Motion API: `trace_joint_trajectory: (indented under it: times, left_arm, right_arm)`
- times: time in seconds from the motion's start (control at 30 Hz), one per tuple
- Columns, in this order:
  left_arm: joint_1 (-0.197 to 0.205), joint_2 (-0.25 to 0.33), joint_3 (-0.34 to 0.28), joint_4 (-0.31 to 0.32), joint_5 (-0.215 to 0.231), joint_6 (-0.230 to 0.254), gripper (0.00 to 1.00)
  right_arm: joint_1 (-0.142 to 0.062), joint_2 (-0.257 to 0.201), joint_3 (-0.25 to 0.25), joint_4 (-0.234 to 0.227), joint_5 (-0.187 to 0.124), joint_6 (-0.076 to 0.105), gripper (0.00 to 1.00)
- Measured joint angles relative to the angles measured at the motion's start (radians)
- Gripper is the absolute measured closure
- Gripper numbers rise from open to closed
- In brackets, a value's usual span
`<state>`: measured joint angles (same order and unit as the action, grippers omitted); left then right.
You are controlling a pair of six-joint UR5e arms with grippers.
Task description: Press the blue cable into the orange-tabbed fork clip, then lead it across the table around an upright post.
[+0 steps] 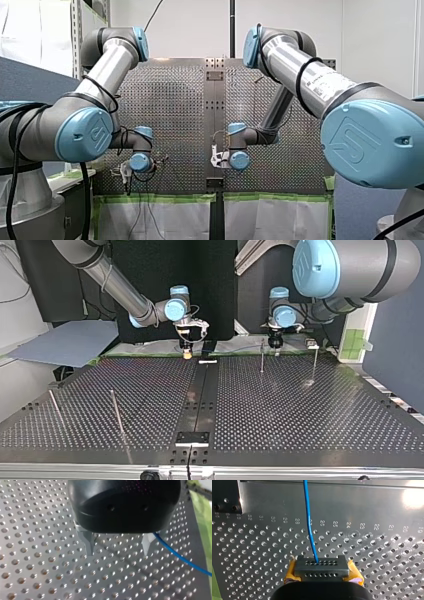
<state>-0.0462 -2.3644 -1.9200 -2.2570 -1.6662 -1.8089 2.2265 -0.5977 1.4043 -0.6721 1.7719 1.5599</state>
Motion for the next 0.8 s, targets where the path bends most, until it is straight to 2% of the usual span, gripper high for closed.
trace_joint_trajectory:
  times: [0.17,0.43,0.8]
  left_arm:
    - [0.005,0.001,-0.044,0.019,0.027,-0.016,0.04]
    - [0.01,0.001,-0.125,0.083,0.052,-0.014,0.04]
    - [0.01,0.01,-0.183,0.132,0.073,-0.013,0.04]
  right_arm:
    - [0.0,0.0,0.0,0.0,0.0,0.0,1.0]
    - [0.004,0.0,0.0,0.002,0.0,0.0,1.0]
    - [0.005,0.0,0.0,0.01,0.0,-0.001,1.0]
